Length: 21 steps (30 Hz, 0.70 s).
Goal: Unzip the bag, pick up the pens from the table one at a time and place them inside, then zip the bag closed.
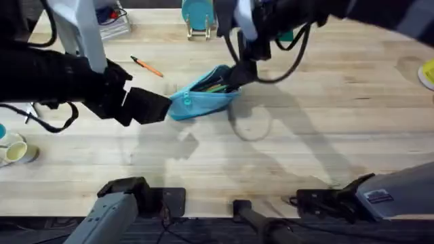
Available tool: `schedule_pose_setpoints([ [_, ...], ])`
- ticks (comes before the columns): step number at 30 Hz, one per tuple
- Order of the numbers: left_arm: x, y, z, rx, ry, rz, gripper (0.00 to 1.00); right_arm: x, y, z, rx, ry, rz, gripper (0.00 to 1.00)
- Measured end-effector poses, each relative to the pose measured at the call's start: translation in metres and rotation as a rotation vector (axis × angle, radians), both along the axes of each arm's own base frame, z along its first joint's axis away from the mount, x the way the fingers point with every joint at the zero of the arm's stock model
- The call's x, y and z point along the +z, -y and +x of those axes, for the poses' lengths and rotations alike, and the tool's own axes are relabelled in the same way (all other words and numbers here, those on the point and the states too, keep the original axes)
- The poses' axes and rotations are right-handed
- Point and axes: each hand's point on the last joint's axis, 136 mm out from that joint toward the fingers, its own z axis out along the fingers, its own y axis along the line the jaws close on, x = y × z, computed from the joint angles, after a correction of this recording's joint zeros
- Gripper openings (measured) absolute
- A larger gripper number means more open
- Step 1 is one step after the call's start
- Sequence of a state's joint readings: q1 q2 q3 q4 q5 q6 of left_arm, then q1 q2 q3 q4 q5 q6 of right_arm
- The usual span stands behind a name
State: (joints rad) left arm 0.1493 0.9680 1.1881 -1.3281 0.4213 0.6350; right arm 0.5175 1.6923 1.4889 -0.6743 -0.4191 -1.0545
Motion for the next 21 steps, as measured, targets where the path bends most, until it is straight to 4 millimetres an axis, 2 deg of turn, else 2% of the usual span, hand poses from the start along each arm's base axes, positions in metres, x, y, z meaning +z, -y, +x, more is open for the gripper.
schedule_pose_setpoints([
  [4,0.000,0.000,0.000,0.000,0.000,0.000,0.995,0.024,0.002,-0.004,-0.168,-0.104,0.082,0.996],
  [9,0.000,0.000,0.000,0.000,0.000,0.000,0.995,0.034,0.013,-0.016,-0.374,-0.275,0.128,0.995],
  [14,0.000,0.000,0.000,0.000,0.000,0.000,0.995,0.027,0.034,-0.029,-0.560,-0.395,0.080,0.996],
  [21,0.000,0.000,0.000,0.000,0.000,0.000,0.995,0.013,0.052,-0.049,-0.658,-0.500,-0.009,0.996],
])
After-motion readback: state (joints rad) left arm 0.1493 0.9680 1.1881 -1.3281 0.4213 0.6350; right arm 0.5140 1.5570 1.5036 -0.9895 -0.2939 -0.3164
